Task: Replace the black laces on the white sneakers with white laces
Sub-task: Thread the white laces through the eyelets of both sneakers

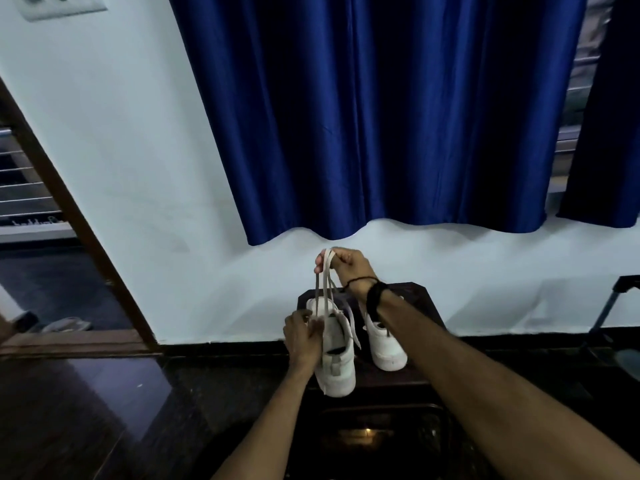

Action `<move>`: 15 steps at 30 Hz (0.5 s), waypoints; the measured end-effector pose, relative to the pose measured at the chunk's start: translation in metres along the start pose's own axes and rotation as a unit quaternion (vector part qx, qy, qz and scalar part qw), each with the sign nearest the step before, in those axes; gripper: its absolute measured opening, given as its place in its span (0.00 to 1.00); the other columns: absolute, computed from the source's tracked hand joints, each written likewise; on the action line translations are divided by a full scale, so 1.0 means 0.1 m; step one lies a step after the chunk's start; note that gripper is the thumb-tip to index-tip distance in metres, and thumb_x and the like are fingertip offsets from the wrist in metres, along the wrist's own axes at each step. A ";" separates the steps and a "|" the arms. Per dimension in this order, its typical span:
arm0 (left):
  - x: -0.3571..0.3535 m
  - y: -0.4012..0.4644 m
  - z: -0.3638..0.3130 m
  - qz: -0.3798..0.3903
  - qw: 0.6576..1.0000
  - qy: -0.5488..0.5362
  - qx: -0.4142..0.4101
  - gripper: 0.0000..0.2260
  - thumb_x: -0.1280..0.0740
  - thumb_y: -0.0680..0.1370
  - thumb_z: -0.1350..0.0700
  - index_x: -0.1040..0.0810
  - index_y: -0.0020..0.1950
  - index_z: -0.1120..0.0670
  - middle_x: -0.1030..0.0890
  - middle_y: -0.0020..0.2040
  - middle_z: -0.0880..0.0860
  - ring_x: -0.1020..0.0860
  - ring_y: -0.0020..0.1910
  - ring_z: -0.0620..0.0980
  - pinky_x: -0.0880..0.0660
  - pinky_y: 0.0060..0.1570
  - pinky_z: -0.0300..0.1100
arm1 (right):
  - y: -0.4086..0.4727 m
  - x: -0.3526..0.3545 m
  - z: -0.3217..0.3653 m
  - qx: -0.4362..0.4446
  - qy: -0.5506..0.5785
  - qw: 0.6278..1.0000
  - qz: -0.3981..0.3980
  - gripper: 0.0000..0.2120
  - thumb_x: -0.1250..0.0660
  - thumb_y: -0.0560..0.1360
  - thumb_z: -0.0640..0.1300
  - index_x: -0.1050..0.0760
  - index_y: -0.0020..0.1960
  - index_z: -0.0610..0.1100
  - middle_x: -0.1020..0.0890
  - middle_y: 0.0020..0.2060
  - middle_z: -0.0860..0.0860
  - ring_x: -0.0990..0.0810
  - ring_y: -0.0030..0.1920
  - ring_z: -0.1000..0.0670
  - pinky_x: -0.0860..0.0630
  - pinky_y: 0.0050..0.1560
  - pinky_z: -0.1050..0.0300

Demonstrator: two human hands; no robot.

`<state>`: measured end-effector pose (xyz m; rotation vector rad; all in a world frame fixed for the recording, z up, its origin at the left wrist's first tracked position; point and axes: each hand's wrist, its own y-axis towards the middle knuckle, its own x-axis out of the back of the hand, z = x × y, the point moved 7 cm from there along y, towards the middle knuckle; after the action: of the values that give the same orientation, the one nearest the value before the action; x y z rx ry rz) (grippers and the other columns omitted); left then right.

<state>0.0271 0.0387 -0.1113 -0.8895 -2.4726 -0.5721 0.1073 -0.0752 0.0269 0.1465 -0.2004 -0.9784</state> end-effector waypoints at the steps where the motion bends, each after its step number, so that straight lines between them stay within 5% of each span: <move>1: 0.06 -0.04 -0.06 -0.029 0.999 -0.011 -0.041 0.05 0.31 0.74 0.61 0.23 0.49 0.57 0.24 0.47 0.55 0.25 0.50 0.60 0.29 0.46 0.47 | 0.03 0.04 0.07 0.016 -0.036 0.999 0.001 0.15 0.41 0.79 0.40 0.20 0.38 0.48 0.17 0.34 0.51 0.21 0.36 0.55 0.25 0.39 0.63; 4: 0.06 -0.11 -0.29 0.006 0.986 0.012 -0.169 0.03 0.28 0.71 0.56 0.21 0.39 0.52 0.25 0.44 0.49 0.24 0.44 0.51 0.31 0.42 0.37 | 0.08 0.06 0.11 0.038 -0.113 0.993 -0.006 0.17 0.39 0.79 0.43 0.20 0.36 0.57 0.22 0.40 0.57 0.24 0.45 0.53 0.29 0.47 0.63; 6: -0.06 -0.08 -0.36 0.036 0.955 0.141 -0.257 0.08 0.31 0.72 0.49 0.18 0.47 0.49 0.21 0.51 0.48 0.26 0.49 0.50 0.29 0.47 0.40 | 0.08 0.03 0.13 0.052 -0.131 0.990 -0.002 0.18 0.39 0.78 0.44 0.20 0.35 0.60 0.23 0.46 0.54 0.26 0.53 0.52 0.31 0.54 0.60; 8: -0.25 -0.03 -0.28 0.080 0.924 0.229 -0.296 0.12 0.37 0.74 0.43 0.20 0.52 0.47 0.20 0.55 0.47 0.26 0.54 0.52 0.27 0.51 0.46 | 0.04 -0.04 0.17 0.058 -0.089 0.994 0.019 0.16 0.39 0.79 0.41 0.19 0.38 0.54 0.19 0.48 0.48 0.24 0.56 0.52 0.30 0.55 0.61; 11: -0.38 -0.08 -0.24 0.117 0.920 0.213 -0.308 0.16 0.46 0.80 0.38 0.24 0.51 0.46 0.21 0.54 0.46 0.26 0.58 0.50 0.29 0.59 0.51 | -0.04 -0.18 0.36 0.043 0.045 0.996 0.057 0.12 0.42 0.81 0.38 0.23 0.42 0.42 0.18 0.41 0.42 0.18 0.45 0.48 0.24 0.49 0.63; 15: -0.20 -0.19 -0.40 0.093 0.948 0.126 -0.277 0.20 0.40 0.74 0.32 0.23 0.59 0.41 0.23 0.60 0.44 0.30 0.63 0.49 0.34 0.61 0.50 | -0.01 -0.28 0.60 0.069 0.057 0.991 0.095 0.13 0.44 0.82 0.41 0.25 0.42 0.43 0.21 0.32 0.47 0.22 0.34 0.51 0.24 0.43 0.57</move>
<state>0.0385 -0.0052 -0.0938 -1.1552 -1.9924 -1.2605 0.0769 -0.0541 0.0823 0.3035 -0.1736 -0.7642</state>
